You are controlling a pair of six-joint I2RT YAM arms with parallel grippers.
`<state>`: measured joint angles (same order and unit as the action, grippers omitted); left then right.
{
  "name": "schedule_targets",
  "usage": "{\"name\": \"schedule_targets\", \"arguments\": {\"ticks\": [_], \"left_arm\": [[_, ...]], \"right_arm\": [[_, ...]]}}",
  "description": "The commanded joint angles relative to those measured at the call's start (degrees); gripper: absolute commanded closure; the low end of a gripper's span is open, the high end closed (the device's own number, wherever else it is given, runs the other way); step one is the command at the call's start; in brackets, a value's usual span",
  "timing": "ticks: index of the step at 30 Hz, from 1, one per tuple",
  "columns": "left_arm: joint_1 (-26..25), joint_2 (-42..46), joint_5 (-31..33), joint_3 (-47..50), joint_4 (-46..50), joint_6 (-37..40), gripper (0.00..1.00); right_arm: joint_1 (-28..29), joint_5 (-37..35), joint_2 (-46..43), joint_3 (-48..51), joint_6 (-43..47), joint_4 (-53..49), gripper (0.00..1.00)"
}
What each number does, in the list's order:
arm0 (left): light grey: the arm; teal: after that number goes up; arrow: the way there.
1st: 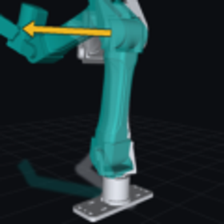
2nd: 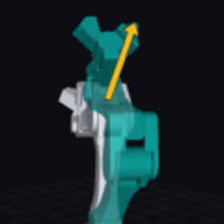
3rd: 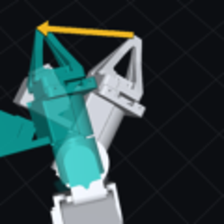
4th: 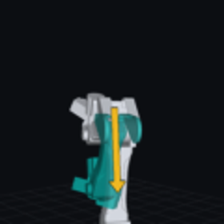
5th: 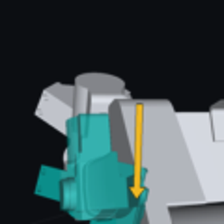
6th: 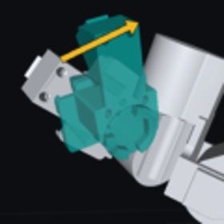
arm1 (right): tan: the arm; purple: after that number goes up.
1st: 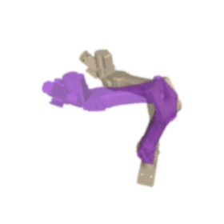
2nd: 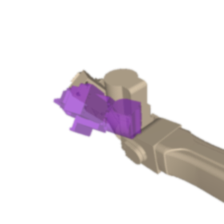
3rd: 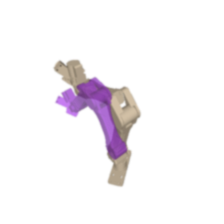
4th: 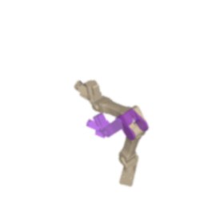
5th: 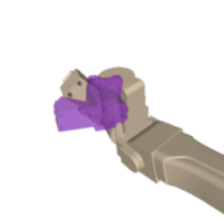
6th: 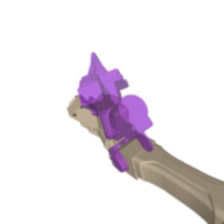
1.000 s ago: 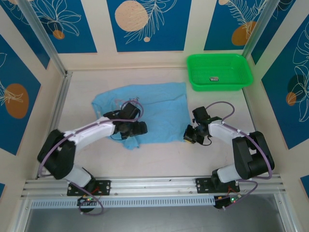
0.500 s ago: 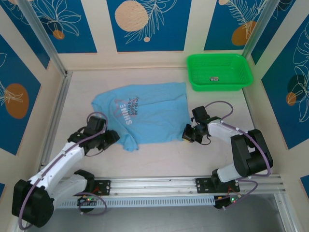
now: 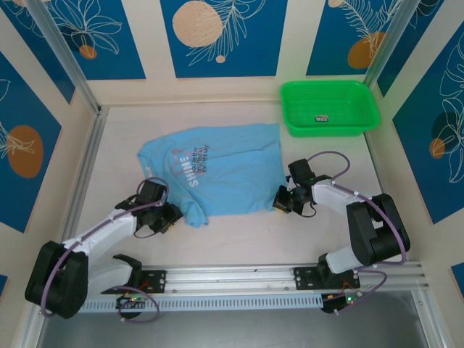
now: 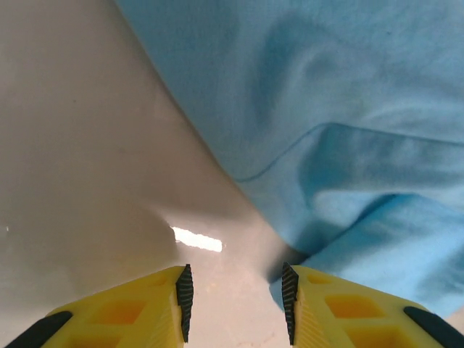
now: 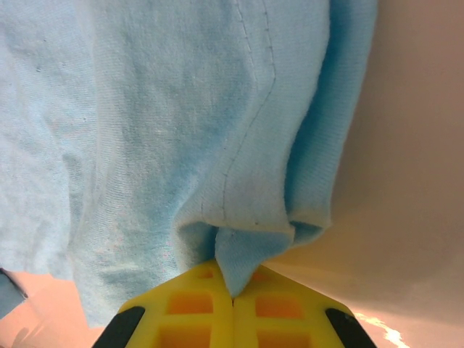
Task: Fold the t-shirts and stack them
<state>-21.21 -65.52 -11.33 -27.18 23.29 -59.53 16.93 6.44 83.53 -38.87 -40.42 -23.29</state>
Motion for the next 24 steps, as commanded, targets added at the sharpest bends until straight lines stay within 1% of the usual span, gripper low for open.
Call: {"name": "schedule_targets", "arguments": {"ticks": [1,4,8,12,15,17,19,24], "left_arm": [[0.3,-3.0,1.5,-2.7,-3.1,0.2,0.62],[0.4,-5.4,2.6,-4.3,-4.0,1.5,0.61],[0.5,-8.3,6.2,-6.5,-3.1,3.9,0.61],[0.5,-13.3,7.2,-8.7,-1.3,6.4,0.73],[0.5,-15.3,10.5,-8.9,-1.1,7.6,0.79],[0.7,-15.9,12.5,-9.8,0.6,8.8,0.88],[1.2,-14.8,12.6,-10.8,2.6,10.3,0.99],[1.8,-5.9,15.2,-14.8,12.0,14.6,1.00]], "right_arm": [[0.3,1.2,-0.7,0.7,1.0,-0.2,1.00],[0.3,1.3,-0.8,0.8,1.0,-0.1,1.00],[0.2,1.3,-0.9,0.8,1.1,-0.1,1.00],[0.2,1.1,-1.2,0.7,1.3,-0.3,1.00],[0.1,1.3,-1.7,0.7,1.3,-0.4,1.00],[-0.2,1.4,-2.3,0.8,1.2,-0.5,1.00],[-0.5,2.0,-3.3,1.1,1.1,-0.5,1.00],[-1.7,3.5,-6.6,1.7,1.0,-1.0,1.00]]}}
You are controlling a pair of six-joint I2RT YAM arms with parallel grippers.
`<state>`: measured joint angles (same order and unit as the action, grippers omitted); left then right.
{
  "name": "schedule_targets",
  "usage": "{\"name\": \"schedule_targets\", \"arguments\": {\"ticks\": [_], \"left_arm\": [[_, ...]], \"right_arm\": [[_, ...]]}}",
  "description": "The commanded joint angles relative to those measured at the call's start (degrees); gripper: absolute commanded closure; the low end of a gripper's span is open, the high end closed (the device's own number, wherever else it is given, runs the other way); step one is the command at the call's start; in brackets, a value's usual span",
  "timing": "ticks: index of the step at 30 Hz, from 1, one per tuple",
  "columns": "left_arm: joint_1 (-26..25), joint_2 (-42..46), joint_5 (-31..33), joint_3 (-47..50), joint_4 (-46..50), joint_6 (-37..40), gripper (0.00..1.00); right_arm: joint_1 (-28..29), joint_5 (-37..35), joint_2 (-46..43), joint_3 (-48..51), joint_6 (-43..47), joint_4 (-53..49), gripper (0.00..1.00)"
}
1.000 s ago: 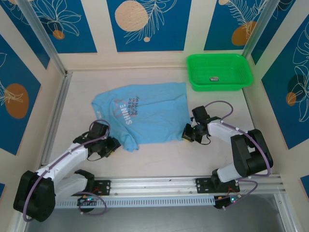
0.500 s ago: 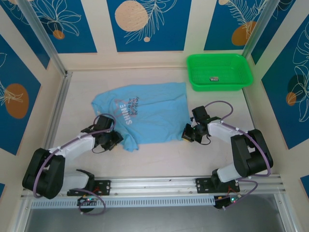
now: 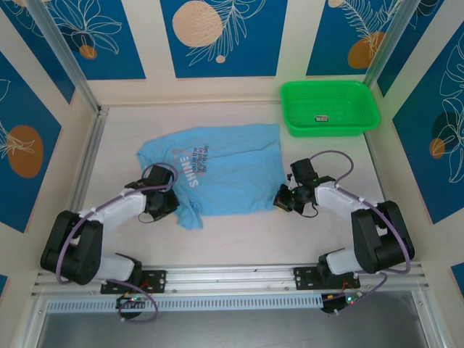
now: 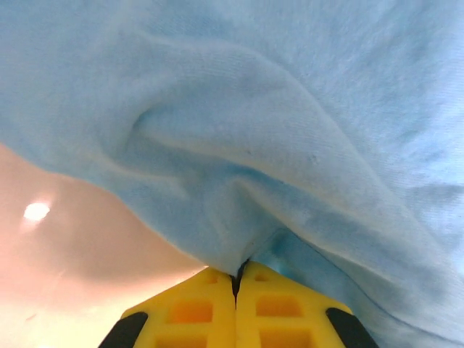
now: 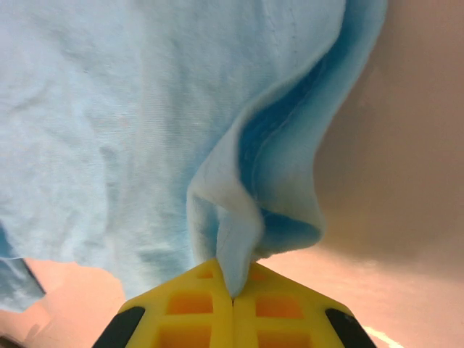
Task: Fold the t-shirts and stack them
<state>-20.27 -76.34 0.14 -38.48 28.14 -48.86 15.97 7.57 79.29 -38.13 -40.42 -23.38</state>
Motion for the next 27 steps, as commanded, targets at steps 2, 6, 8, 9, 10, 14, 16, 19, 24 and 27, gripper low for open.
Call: {"name": "schedule_targets", "arguments": {"ticks": [2,6,8,9,10,14,16,19,24,27], "left_arm": [[0.9,8.8,5.1,-5.6,11.9,5.6,1.00],[1.0,15.1,7.2,-8.8,19.8,8.3,1.00],[1.1,17.1,7.9,-9.1,22.1,8.8,1.00],[1.1,17.7,8.2,-9.0,23.1,9.1,1.00],[1.1,18.1,8.9,-8.8,23.8,9.4,1.00],[1.5,18.4,14.2,-8.0,26.1,8.2,1.00],[1.9,18.5,13.2,-7.0,23.8,7.8,1.00],[2.3,16.2,13.5,-6.7,21.6,5.8,0.93],[5.9,11.2,16.0,-6.6,17.9,3.4,0.74],[8.6,10.7,16.4,-6.7,17.5,2.5,0.43]], "right_arm": [[-1.2,3.1,-3.7,1.2,0.9,-0.8,1.00],[-1.6,4.0,-5.2,1.5,0.8,-0.7,1.00],[-1.5,4.7,-5.1,1.4,0.8,-0.5,1.00],[-1.5,4.8,-5.0,1.5,0.6,-0.5,1.00],[-1.5,5.0,-5.0,1.5,0.6,-0.3,1.00],[-1.6,3.6,-4.8,1.2,0.6,-1.1,1.00],[-1.6,3.5,-4.8,1.4,0.5,-1.0,1.00],[-1.6,3.1,-4.4,1.4,0.3,-1.0,1.00],[-1.8,2.1,-5.1,2.2,0.1,-1.2,1.00],[-2.3,1.6,-5.4,2.5,0.0,-1.2,1.00]]}}
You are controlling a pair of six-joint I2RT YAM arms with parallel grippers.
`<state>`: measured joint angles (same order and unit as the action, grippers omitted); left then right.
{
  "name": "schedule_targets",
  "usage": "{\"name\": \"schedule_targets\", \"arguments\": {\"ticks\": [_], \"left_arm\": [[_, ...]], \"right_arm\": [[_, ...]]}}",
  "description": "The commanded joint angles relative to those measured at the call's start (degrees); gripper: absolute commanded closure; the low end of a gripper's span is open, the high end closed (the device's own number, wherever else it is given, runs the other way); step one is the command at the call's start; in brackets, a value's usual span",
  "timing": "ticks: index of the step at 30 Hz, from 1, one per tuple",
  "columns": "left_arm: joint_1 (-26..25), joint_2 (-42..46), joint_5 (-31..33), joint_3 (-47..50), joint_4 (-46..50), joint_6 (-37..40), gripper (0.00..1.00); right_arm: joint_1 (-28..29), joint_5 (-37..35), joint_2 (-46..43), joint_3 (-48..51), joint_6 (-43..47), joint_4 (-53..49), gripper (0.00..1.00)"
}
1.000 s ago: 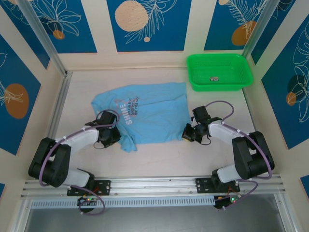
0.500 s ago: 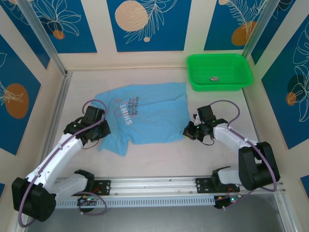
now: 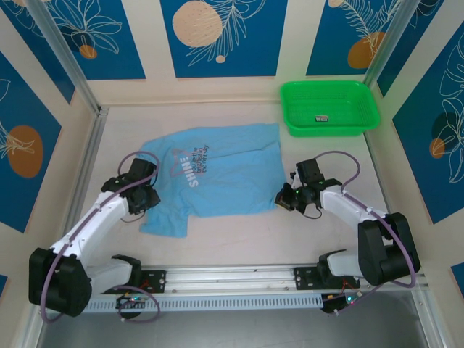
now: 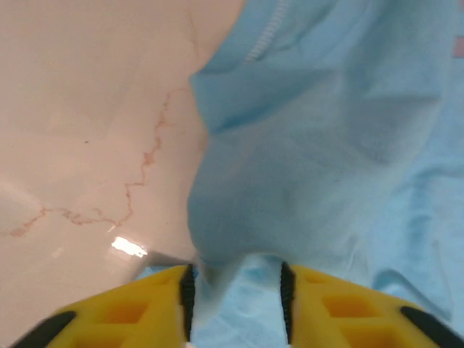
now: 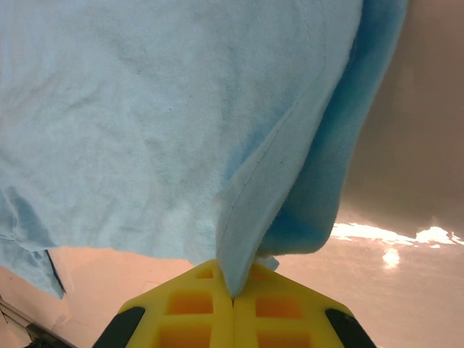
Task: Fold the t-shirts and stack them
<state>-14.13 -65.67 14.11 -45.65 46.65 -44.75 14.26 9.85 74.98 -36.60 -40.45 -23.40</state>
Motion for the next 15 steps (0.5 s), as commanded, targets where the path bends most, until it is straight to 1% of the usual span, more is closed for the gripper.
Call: {"name": "schedule_targets", "arguments": {"ticks": [1,3,6,7,8,10,12,13,15], "left_arm": [[2.8,0.7,3.5,0.5,-0.4,-2.2,0.36],[3.0,3.9,6.9,1.7,0.8,-2.6,0.26],[3.1,9.8,11.9,5.3,3.4,-4.6,0.15],[3.1,11.4,12.5,6.7,4.0,-5.1,0.15],[3.1,13.0,12.3,8.4,4.4,-5.3,0.18],[2.6,15.5,10.7,11.7,4.1,-6.0,0.28],[2.1,16.2,6.2,14.0,2.5,-7.3,0.41],[2.0,15.9,5.3,14.6,2.5,-8.2,0.44],[2.2,15.0,5.8,16.3,2.7,-10.2,0.45]], "right_arm": [[-0.8,-0.9,-1.2,1.1,0.0,-1.2,1.00],[-1.2,-1.0,-1.7,1.6,0.0,-1.1,1.00],[-1.5,-0.9,-2.2,2.0,0.0,-0.5,1.00],[-1.6,-0.6,-2.2,2.1,0.0,-0.3,1.00],[-1.6,-0.4,-2.1,2.1,-0.1,-0.1,1.00],[-1.5,0.1,-1.9,2.0,-0.1,0.1,1.00],[-1.5,0.5,-1.8,2.0,0.0,0.2,1.00],[-1.5,0.6,-1.9,2.0,0.0,0.2,1.00],[-1.5,0.5,-2.1,2.1,0.2,0.1,1.00]]}}
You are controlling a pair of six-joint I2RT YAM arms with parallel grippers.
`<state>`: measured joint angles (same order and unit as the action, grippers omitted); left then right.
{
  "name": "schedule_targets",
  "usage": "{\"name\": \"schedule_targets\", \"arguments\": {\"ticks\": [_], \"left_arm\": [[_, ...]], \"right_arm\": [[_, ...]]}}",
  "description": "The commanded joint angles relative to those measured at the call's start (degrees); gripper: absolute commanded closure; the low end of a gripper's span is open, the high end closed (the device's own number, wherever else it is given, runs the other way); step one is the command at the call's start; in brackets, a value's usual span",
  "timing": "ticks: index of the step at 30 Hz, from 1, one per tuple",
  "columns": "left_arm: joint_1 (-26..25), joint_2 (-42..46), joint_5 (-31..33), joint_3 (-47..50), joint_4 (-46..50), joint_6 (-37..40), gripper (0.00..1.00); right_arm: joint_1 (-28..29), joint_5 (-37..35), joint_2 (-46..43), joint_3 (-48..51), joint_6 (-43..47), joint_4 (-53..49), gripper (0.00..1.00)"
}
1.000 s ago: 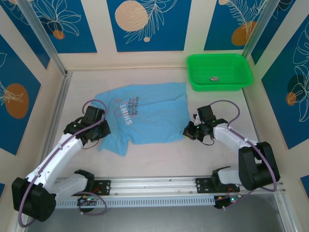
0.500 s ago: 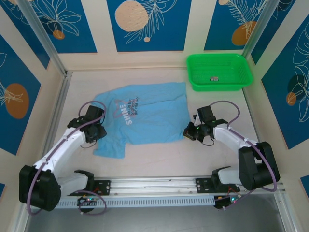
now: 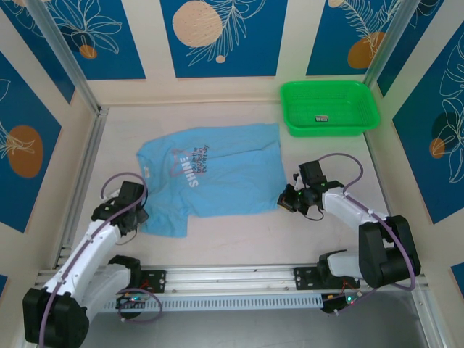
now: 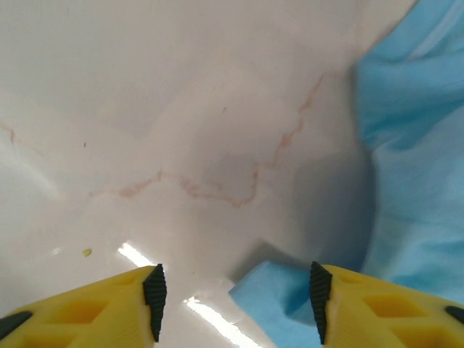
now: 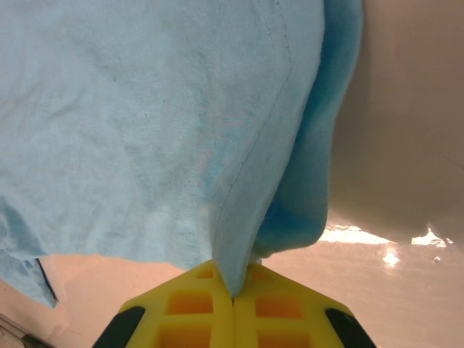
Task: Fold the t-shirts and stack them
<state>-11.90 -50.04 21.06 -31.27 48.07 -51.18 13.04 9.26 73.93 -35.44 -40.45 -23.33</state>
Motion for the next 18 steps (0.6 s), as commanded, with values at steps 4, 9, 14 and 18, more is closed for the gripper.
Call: {"name": "schedule_targets", "arguments": {"ticks": [4,9,14,18], "left_arm": [[0.1,1.3,0.0,5.2,0.6,-6.4,0.50],[0.4,1.4,-3.8,7.8,-2.7,-7.1,0.58],[0.7,-3.4,-8.9,8.2,-7.9,-5.1,0.51],[1.3,-7.3,-10.6,7.6,-10.1,-3.6,0.51]], "right_arm": [[-0.2,1.3,-0.9,0.9,0.4,0.1,1.00],[-0.2,1.5,-0.7,0.9,0.5,0.0,1.00],[-0.3,1.7,-0.5,0.8,0.7,0.0,1.00],[-0.1,1.8,-0.4,0.8,0.6,0.0,1.00]]}}
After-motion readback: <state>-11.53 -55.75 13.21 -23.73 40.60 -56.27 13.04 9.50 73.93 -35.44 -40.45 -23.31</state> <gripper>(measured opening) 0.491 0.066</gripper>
